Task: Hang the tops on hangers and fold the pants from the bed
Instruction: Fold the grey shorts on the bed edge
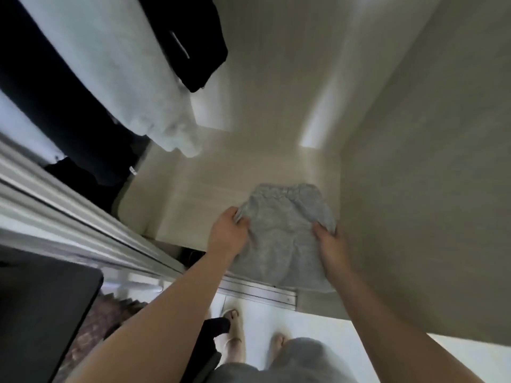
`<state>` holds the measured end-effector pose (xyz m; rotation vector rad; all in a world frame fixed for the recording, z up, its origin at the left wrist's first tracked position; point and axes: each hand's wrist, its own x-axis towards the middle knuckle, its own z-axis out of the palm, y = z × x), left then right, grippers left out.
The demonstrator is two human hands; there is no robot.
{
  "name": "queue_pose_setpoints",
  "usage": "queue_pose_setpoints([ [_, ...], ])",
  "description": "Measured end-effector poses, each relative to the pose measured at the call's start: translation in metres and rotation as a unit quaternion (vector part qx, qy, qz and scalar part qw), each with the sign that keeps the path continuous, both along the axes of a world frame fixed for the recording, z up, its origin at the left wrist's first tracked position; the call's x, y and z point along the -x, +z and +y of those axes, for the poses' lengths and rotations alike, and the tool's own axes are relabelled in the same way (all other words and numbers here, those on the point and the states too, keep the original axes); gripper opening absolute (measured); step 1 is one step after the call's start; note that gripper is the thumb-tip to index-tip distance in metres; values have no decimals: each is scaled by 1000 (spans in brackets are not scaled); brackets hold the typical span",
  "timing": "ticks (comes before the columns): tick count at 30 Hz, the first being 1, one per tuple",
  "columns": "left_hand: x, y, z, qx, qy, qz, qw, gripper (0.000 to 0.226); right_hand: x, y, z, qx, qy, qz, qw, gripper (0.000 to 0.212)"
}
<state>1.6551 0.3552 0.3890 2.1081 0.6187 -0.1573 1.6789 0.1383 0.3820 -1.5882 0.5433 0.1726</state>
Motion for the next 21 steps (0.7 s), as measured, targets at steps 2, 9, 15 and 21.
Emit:
queue_pose_setpoints([
  [2, -21, -20, -4, 0, -21, 8, 1000, 6, -16, -18, -5, 49, 3, -2, 999, 17],
  [9, -74, -109, -28, 15, -32, 36, 999, 20, -64, -103, -27, 255, 4, 85, 963, 35],
  [15, -59, -174, -45, -200, -162, 74, 964, 57, -51, -153, -25, 457, 113, 109, 875, 74],
  [21, -55, -201, -56, -271, -263, -175, 909, 57, -47, -161, -16, 551, 169, 2, 817, 83],
])
